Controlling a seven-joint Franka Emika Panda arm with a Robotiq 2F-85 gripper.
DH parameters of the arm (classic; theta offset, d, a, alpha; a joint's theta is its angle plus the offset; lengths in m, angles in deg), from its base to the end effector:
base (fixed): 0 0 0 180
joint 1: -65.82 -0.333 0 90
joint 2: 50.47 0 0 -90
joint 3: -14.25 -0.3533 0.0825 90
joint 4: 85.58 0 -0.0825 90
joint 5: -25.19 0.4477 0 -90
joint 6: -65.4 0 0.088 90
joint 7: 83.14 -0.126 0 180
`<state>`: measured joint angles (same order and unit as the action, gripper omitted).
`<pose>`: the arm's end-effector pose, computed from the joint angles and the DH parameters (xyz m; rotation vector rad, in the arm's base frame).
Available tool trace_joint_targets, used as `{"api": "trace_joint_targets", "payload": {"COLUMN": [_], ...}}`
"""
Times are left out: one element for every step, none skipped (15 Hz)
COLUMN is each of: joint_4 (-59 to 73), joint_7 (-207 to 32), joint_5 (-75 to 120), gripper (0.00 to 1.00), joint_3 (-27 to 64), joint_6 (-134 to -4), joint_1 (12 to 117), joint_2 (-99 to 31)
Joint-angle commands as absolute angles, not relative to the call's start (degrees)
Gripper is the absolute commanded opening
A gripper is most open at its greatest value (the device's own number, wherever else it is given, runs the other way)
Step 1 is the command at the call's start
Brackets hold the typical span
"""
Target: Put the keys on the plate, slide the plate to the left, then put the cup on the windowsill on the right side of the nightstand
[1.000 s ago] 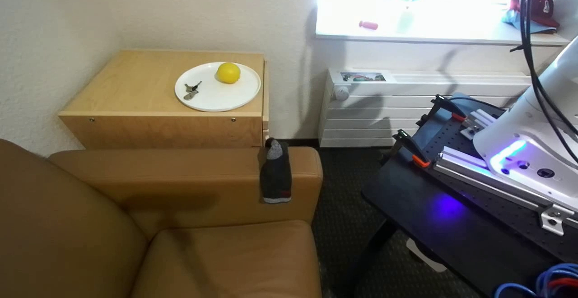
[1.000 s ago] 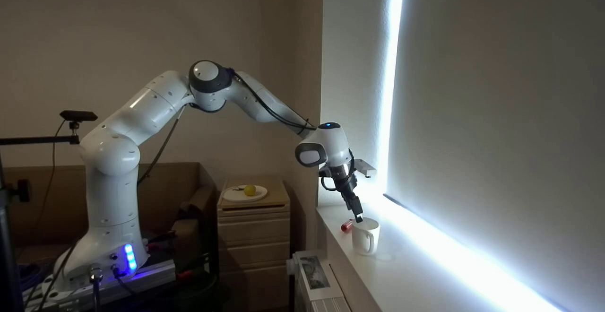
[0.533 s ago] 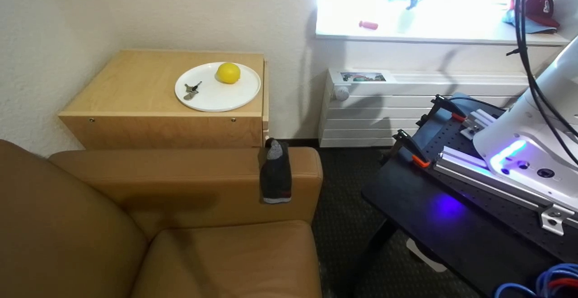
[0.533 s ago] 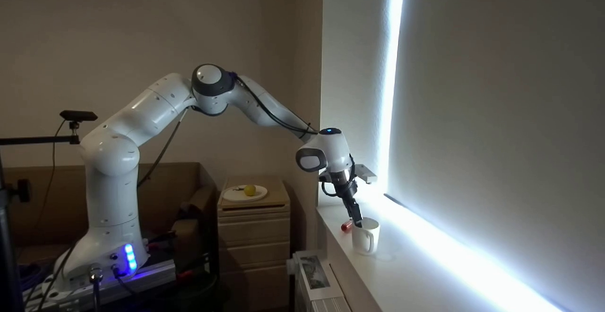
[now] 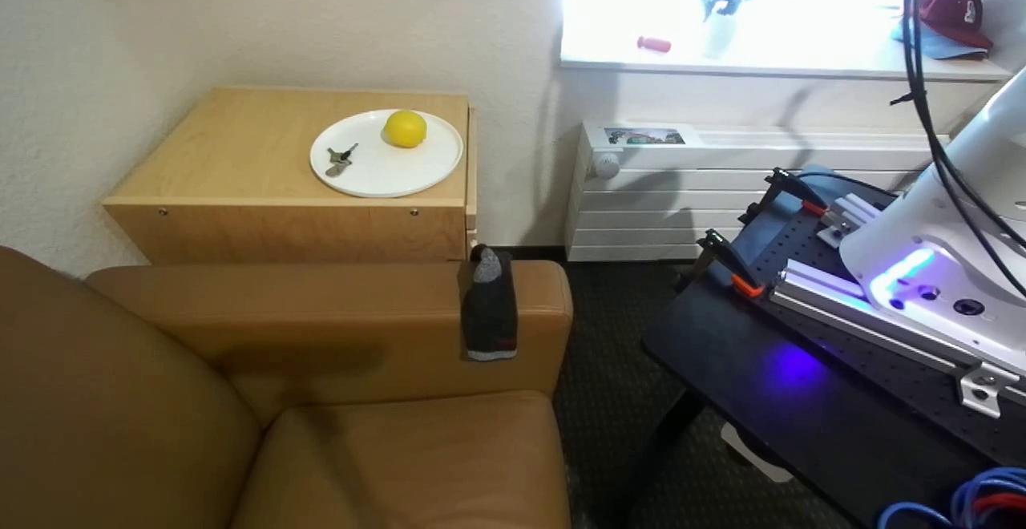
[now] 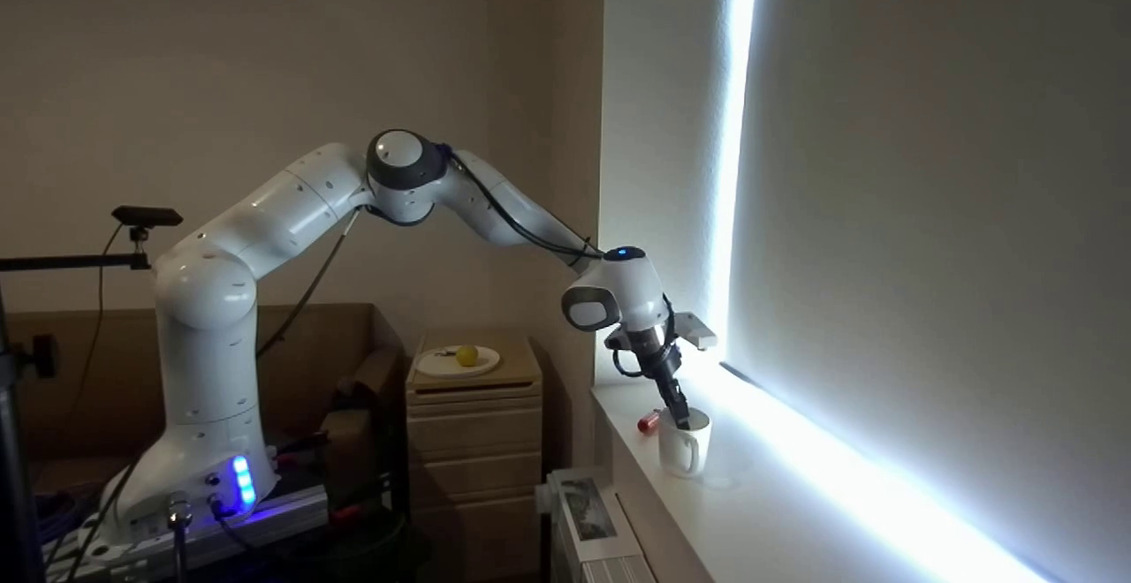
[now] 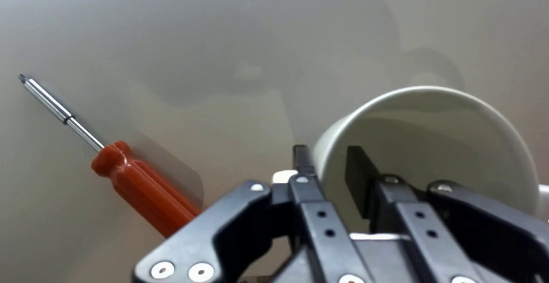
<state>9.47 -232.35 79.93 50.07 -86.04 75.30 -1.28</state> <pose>0.5795 -0.5169 0.1729 1.0539 2.5540 -0.1463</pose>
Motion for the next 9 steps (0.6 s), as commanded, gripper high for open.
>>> {"api": "trace_joint_targets", "payload": {"joint_4": [9.41, 10.18, 11.02, 11.81, 12.83, 13.65, 15.15, 16.75, 18.61], "joint_7": [-231.84, -231.47, -231.14, -230.85, -230.42, -230.11, -229.47, -228.82, -228.10], "joint_5": [72.35, 69.68, 67.27, 64.88, 62.40, 60.00, 57.27, 54.44, 51.55], "gripper": [0.00, 0.00, 0.00, 0.00, 0.01, 0.01, 0.01, 0.01, 0.01], "joint_3": [46.21, 45.62, 44.94, 44.28, 43.74, 43.05, 42.44, 41.99, 41.57], "joint_6": [-86.98, -84.80, -83.40, -81.81, -80.30, -78.62, -76.78, -75.50, -74.84], "joint_1": [79.30, 79.80, 80.25, 80.63, 80.85, 81.22, 81.30, 81.23, 81.03], "joint_2": [-3.83, -5.43, -6.80, -8.21, -9.69, -11.14, -13.18, -15.08, -17.07]}}
